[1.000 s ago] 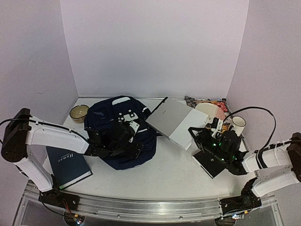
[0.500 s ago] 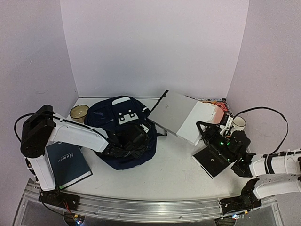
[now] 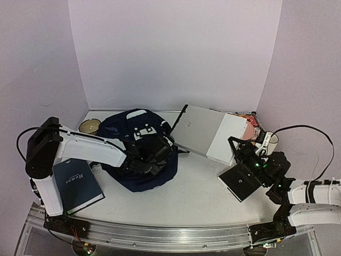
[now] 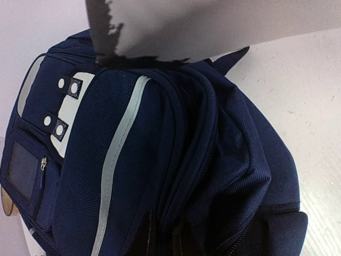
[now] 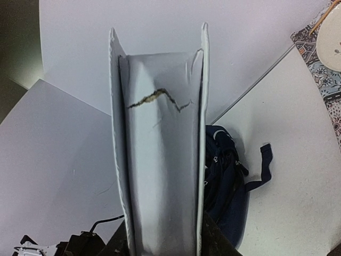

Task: Pack the student bag
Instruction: Open the largest pocket of the student bag, then place the book in the largest pocket of the bag.

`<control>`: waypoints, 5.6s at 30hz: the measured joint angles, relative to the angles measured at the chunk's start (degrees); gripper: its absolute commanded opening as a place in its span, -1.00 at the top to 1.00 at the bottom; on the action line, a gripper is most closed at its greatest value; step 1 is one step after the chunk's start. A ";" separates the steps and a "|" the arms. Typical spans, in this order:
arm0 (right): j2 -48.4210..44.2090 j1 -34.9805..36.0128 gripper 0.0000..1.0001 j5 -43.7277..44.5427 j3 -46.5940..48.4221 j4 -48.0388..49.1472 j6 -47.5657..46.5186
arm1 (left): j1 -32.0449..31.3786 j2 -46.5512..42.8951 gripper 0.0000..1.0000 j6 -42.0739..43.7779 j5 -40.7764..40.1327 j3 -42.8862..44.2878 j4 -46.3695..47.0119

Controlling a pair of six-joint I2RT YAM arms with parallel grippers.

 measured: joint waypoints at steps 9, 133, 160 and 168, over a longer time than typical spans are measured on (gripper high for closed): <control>-12.97 0.00 0.30 3.38 -2.04 -4.75 0.68 | 5.61 -0.49 1.00 1.81 1.69 10.33 -7.06; 66.93 11.50 -0.67 7.91 47.69 3.56 10.10 | 18.32 3.66 1.00 -24.01 46.92 40.00 -16.60; 48.96 15.93 -0.80 -3.24 40.24 -15.13 4.86 | 21.07 2.15 1.00 -17.55 48.27 29.12 -10.73; 55.74 15.93 -0.37 -4.57 48.33 -17.13 1.97 | 21.40 2.11 1.00 -19.77 54.01 28.85 -10.09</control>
